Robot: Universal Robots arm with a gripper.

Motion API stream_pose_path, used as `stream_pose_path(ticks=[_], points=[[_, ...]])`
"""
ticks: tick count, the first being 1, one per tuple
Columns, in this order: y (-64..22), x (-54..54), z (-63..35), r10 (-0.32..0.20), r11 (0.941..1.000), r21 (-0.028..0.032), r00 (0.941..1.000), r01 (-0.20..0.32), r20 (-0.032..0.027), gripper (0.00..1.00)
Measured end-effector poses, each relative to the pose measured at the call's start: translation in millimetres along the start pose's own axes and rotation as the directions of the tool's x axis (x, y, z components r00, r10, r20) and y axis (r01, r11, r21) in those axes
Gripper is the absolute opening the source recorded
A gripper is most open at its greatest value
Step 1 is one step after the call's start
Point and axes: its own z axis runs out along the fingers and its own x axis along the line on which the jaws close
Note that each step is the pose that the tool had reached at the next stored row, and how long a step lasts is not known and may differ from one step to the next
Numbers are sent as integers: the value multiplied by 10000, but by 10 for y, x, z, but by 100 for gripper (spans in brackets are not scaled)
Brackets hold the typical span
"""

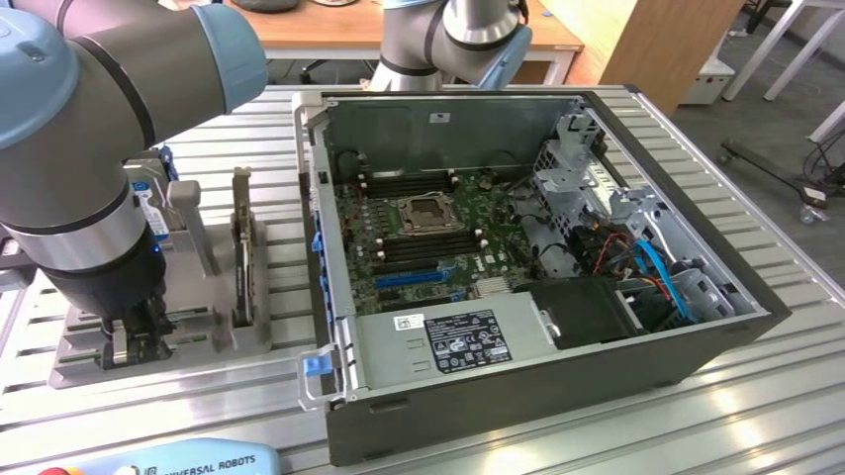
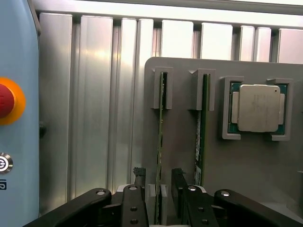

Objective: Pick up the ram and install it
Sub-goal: 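Pick up the ram and move it above insertion slot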

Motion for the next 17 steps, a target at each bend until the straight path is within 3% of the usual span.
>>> stream_pose_path(ticks=[9, 11, 12, 17], points=[[0, 0, 0, 0, 10000, 1, 10000, 0, 1, 35], [0, 0, 1, 0, 10000, 1, 10000, 0, 1, 34], [0, 0, 1, 0, 10000, 1, 10000, 0, 1, 27], [-1, 0, 8, 0, 10000, 2, 10000, 0, 2, 27]])
